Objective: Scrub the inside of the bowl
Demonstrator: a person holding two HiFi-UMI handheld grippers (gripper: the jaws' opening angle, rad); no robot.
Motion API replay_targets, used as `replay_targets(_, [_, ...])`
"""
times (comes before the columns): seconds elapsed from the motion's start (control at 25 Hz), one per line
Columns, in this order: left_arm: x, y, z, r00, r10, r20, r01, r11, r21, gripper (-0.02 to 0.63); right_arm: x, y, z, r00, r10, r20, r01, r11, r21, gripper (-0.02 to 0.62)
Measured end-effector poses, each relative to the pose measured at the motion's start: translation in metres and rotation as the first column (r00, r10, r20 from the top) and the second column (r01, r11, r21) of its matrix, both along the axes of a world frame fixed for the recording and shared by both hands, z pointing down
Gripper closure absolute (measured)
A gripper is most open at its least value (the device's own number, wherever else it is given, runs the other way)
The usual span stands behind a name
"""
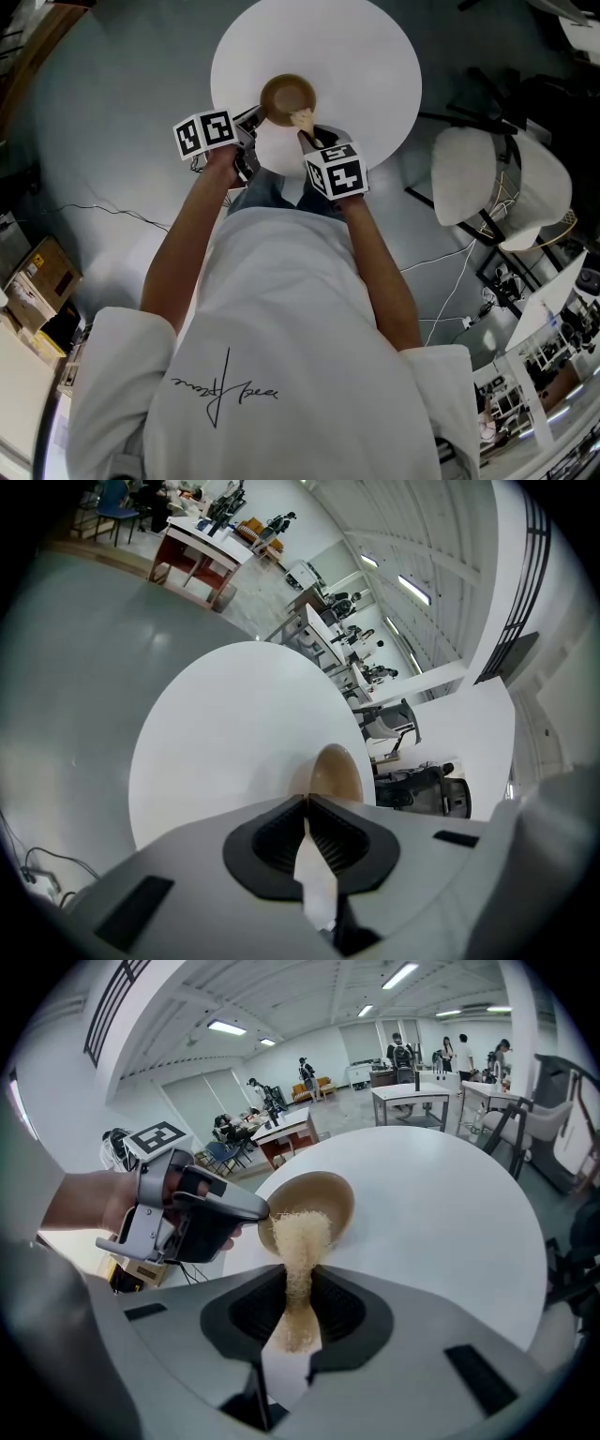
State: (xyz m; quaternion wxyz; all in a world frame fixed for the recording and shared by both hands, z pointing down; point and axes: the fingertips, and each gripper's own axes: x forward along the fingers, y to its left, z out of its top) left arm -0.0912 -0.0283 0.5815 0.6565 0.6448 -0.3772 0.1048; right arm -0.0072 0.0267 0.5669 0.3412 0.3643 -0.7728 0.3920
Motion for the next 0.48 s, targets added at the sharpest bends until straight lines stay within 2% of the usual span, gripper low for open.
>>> replay_targets(0.48, [0.0013, 0.0028, 0.0026, 1.000, -0.007, 0.000, 0.007, 1.000, -0.006, 0.586, -0.0043, 0.0033, 0.0024, 1.000, -0.021, -0.006, 0.021, 1.000, -0.008, 0.512])
